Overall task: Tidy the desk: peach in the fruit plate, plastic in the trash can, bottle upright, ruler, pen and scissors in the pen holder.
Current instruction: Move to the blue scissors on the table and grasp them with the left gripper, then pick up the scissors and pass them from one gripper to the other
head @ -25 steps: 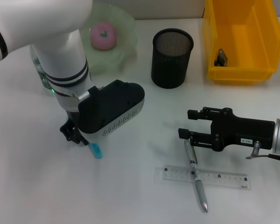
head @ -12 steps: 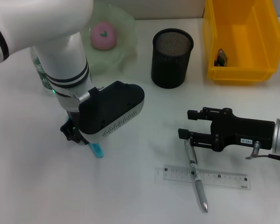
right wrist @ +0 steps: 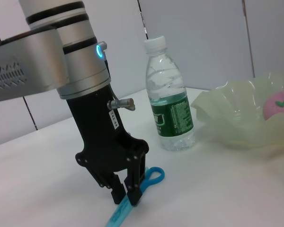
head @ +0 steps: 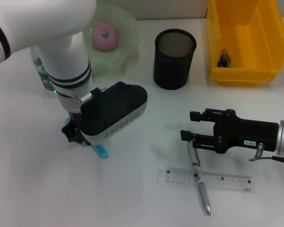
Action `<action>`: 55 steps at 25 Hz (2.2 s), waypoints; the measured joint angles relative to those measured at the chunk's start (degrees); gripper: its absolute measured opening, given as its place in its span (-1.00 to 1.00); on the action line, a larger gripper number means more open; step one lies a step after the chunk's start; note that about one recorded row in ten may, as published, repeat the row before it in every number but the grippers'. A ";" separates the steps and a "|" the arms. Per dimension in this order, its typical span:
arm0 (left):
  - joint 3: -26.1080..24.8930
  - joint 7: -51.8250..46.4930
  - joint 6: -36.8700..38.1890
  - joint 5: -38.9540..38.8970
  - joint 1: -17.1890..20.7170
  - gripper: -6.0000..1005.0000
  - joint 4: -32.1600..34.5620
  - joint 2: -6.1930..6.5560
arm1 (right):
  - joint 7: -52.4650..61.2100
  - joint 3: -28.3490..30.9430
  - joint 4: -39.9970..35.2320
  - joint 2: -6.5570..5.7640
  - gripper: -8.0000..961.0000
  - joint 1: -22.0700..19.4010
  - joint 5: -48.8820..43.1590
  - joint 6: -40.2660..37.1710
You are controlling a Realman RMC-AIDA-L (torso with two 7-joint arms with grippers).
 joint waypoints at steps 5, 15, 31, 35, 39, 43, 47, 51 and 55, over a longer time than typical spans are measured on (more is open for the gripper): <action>0.00 0.10 0.03 -0.53 -0.22 -0.55 -0.29 0.00 | 0.00 0.00 0.00 0.00 0.39 0.00 0.00 -0.01; -4.28 -1.38 0.60 -1.81 -0.78 -0.58 0.75 0.00 | 0.00 0.49 -0.29 0.00 0.39 -0.18 0.01 -1.21; -23.47 -6.62 9.87 -9.20 -1.19 -0.57 1.95 0.28 | 0.67 0.35 -1.13 -1.08 0.39 -0.47 0.08 -4.34; -26.31 -8.69 10.68 -12.11 -0.35 -0.57 1.92 0.40 | 1.27 0.06 -1.15 -1.56 0.39 -0.51 -0.19 -4.70; -30.72 -10.61 11.95 -14.27 0.41 -0.57 1.71 0.43 | 1.37 -0.08 -1.15 -2.23 0.39 -0.53 -1.08 -6.53; -34.20 -11.93 12.56 -17.42 1.93 -0.56 1.46 0.53 | 1.43 -0.16 -1.15 -2.50 0.39 -0.53 -2.30 -6.92; -36.12 -12.62 13.06 -21.69 4.01 -0.56 1.37 0.62 | 1.68 -0.33 -1.26 -2.69 0.39 -0.17 -3.89 -7.81; -37.96 -12.92 13.08 -24.93 5.77 -0.56 0.85 0.63 | 2.85 -2.19 -2.51 -2.78 0.39 -0.11 -4.11 -8.42; -40.27 -12.82 12.98 -28.43 7.29 -0.55 -1.44 0.79 | 3.74 -2.83 -3.51 -2.78 0.39 -0.27 -5.37 -9.80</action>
